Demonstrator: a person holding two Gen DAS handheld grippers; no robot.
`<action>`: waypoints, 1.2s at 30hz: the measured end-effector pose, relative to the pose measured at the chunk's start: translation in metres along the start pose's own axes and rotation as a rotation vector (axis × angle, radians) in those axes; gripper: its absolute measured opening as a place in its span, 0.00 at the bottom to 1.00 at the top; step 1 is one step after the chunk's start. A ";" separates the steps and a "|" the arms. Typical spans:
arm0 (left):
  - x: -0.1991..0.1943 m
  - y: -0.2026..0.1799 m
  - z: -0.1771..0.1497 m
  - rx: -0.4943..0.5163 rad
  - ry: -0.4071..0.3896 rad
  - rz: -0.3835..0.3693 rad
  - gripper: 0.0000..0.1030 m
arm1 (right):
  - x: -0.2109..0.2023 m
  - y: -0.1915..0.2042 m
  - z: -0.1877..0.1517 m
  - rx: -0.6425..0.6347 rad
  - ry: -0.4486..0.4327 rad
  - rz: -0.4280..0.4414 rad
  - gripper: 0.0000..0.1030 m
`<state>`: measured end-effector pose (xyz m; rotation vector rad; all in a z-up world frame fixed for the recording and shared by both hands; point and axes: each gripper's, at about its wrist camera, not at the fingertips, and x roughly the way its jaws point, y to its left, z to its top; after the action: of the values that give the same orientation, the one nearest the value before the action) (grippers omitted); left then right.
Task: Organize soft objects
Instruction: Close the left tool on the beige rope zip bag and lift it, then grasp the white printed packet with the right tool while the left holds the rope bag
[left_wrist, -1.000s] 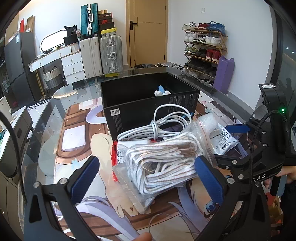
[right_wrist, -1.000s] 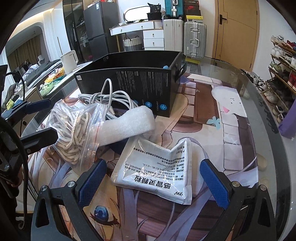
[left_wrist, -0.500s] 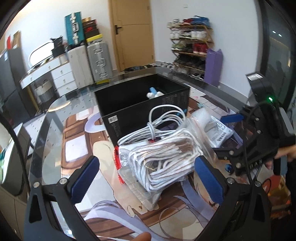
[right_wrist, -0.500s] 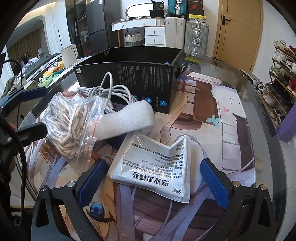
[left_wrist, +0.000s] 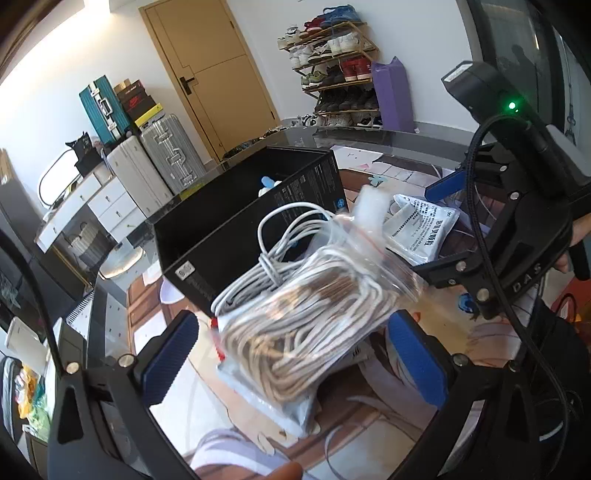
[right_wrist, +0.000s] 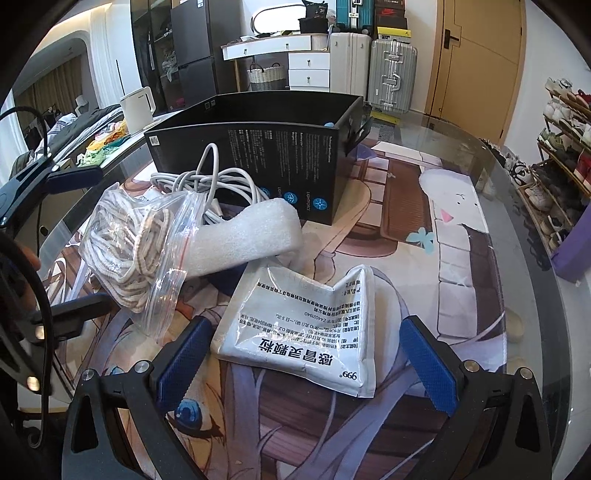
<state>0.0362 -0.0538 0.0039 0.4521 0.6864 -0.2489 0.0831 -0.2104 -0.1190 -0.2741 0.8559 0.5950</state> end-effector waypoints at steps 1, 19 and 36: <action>0.002 -0.001 0.002 0.006 0.002 -0.002 1.00 | 0.000 0.000 0.000 -0.001 0.000 0.001 0.99; 0.013 0.003 0.009 0.004 0.007 -0.099 0.74 | 0.000 -0.001 0.000 0.006 -0.010 0.017 0.99; -0.008 0.031 0.006 -0.143 -0.052 -0.126 0.42 | -0.001 0.007 0.001 0.010 -0.016 -0.009 0.95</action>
<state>0.0444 -0.0288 0.0234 0.2651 0.6773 -0.3272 0.0785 -0.2045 -0.1172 -0.2632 0.8416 0.5839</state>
